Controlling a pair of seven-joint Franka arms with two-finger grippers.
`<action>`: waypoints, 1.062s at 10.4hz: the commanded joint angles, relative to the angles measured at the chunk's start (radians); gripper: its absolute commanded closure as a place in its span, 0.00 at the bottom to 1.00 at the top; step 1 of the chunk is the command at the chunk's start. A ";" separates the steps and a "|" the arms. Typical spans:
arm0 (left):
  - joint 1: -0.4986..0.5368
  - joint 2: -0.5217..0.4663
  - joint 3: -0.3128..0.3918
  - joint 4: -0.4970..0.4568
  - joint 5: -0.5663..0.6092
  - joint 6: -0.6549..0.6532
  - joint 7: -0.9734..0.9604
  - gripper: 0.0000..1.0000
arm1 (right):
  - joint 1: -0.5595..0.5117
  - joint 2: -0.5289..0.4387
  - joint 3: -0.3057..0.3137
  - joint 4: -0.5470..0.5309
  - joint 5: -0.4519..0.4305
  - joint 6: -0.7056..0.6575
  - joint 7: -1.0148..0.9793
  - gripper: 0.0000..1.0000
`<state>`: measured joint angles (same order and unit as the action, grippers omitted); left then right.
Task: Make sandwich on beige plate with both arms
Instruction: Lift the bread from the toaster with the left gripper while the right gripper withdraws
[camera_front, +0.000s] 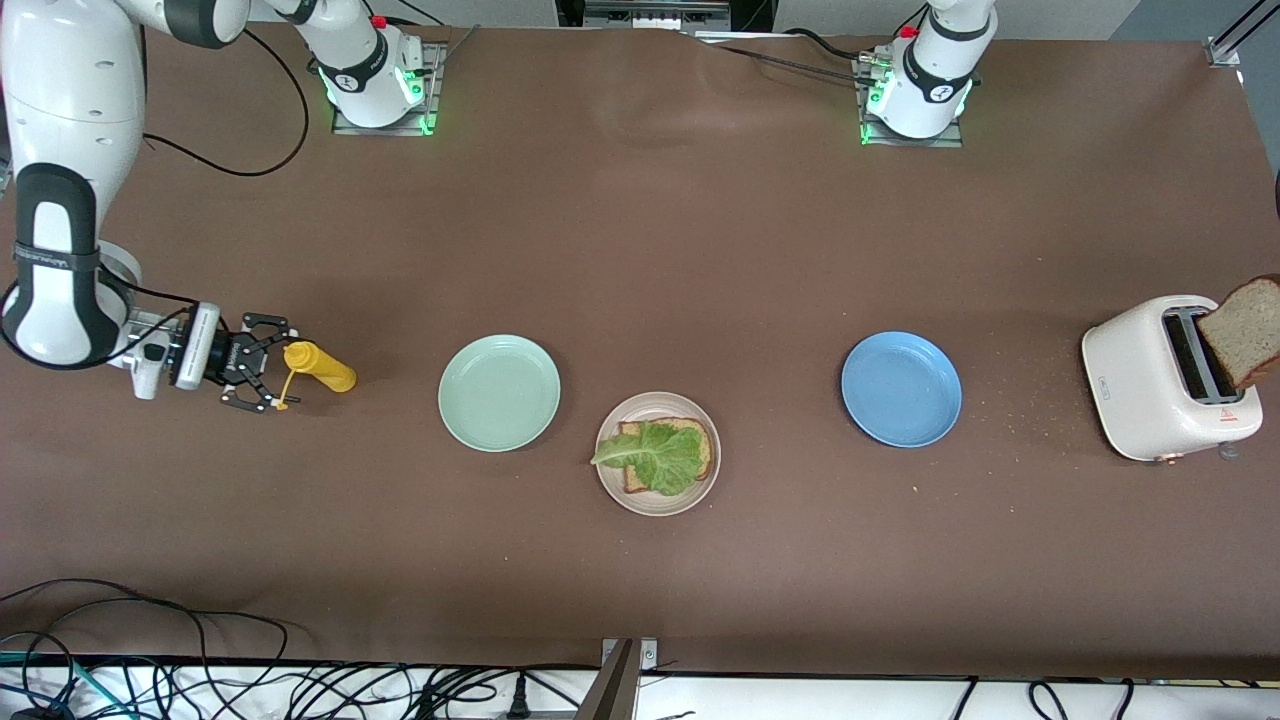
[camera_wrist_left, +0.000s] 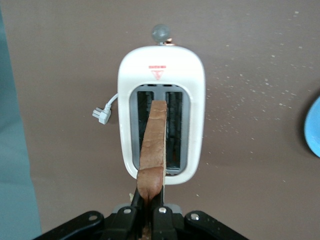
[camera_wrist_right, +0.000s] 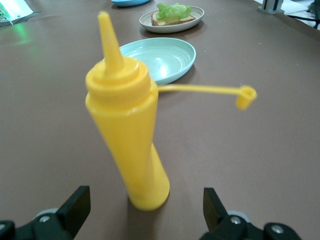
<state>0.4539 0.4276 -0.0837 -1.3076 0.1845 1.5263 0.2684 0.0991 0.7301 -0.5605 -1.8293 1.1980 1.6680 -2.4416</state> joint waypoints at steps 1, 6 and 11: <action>-0.034 0.010 -0.001 0.053 -0.102 -0.086 0.008 1.00 | -0.076 0.000 0.004 0.117 -0.127 -0.063 0.138 0.00; -0.075 0.054 0.002 0.045 -0.491 -0.193 0.015 1.00 | 0.012 -0.040 -0.064 0.281 -0.307 -0.049 0.797 0.00; -0.193 0.155 0.002 0.044 -0.794 -0.192 0.008 1.00 | 0.232 -0.086 -0.205 0.289 -0.310 -0.042 1.404 0.00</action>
<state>0.2815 0.5539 -0.0907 -1.2844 -0.5320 1.3524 0.2668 0.3028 0.6746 -0.7369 -1.5333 0.9133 1.6307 -1.1587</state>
